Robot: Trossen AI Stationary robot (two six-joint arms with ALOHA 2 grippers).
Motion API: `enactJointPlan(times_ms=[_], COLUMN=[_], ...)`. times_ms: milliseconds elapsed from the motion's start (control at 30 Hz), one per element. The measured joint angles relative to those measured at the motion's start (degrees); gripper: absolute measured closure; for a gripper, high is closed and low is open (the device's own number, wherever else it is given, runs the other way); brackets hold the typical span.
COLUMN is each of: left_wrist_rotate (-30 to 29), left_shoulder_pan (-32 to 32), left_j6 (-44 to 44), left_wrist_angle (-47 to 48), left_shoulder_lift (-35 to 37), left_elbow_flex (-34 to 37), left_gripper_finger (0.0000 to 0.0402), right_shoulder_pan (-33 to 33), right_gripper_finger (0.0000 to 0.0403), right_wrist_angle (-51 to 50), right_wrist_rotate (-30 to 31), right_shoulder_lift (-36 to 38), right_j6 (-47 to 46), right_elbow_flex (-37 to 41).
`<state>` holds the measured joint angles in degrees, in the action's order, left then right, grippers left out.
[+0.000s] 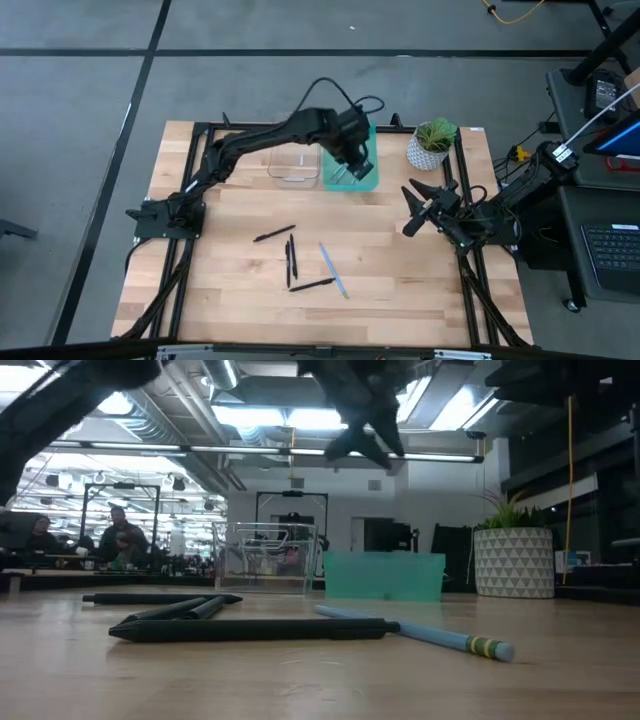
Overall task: Sort pens & pencils
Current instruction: Put the blue pencil into the light blue bin
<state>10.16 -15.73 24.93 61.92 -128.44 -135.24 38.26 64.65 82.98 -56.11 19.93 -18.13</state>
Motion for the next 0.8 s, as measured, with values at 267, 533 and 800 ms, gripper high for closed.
enactJointPlan(times_ms=[267,533,800], left_wrist_rotate=[-8.8,-10.5,-10.1], left_shoulder_pan=[6.7,12.5,15.3], left_j6=[-6.7,-15.9,-16.1], left_wrist_angle=[14.8,25.9,27.6], left_shoulder_lift=[6.6,6.7,7.3], left_elbow_flex=[2.4,2.5,2.5], left_gripper_finger=[0.028,0.028,0.028], right_shoulder_pan=[0.2,0.2,0.2], right_gripper_finger=[0.0253,0.0253,0.0253], right_wrist_angle=[-1.0,-9.2,-33.6], right_wrist_rotate=[-0.2,-7.0,-23.3], right_shoulder_lift=[-0.1,-2.7,-8.6], right_j6=[-2.3,-9.1,-24.6], right_elbow_flex=[0.0,-0.6,-9.9])
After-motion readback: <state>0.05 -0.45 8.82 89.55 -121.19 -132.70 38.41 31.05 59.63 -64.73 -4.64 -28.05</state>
